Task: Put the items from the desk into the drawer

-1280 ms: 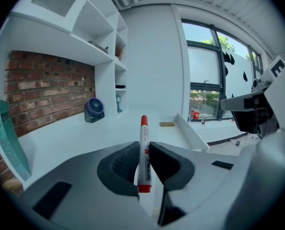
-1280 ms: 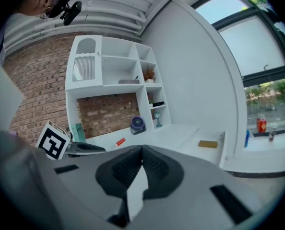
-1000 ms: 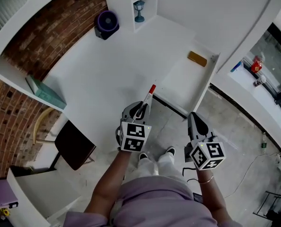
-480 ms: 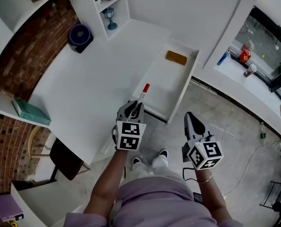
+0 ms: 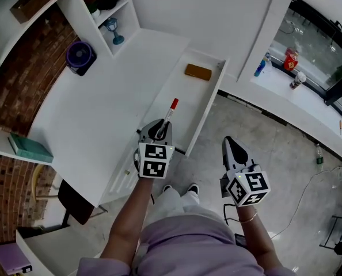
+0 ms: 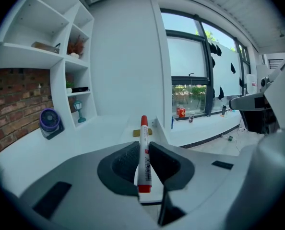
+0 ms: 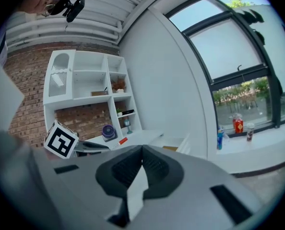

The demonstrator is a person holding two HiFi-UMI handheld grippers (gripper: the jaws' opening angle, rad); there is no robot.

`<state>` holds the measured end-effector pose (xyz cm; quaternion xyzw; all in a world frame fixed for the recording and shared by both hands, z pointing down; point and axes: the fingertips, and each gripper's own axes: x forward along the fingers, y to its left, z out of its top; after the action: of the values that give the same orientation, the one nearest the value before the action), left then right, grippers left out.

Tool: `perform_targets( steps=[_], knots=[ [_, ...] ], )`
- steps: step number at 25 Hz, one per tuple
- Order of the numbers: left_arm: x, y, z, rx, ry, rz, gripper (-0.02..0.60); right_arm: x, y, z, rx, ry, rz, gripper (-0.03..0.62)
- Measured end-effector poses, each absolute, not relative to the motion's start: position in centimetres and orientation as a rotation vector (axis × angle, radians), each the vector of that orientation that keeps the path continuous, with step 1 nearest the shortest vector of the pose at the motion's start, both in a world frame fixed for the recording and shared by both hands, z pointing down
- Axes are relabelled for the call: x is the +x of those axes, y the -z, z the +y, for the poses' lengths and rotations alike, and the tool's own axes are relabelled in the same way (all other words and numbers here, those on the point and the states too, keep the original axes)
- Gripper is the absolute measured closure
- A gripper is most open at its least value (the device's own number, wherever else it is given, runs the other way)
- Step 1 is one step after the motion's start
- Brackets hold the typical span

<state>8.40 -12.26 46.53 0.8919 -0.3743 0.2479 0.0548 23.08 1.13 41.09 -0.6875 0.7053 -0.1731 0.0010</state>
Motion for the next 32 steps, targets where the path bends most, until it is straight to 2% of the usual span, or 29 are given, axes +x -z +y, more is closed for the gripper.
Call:
perform_targets(
  steps=[15,32],
  knots=[
    [16.0,-50.6,-19.0,2.727,-0.841,-0.962,0.515,29.2,-43.0,-2.9,-2.299,0.613,2.053,0.589],
    [22.4,-57.8,-26.4,2.706,-0.987,-0.757,0.515,32.0,-46.2,-9.1,-2.412,0.756,1.903,0.589]
  ],
)
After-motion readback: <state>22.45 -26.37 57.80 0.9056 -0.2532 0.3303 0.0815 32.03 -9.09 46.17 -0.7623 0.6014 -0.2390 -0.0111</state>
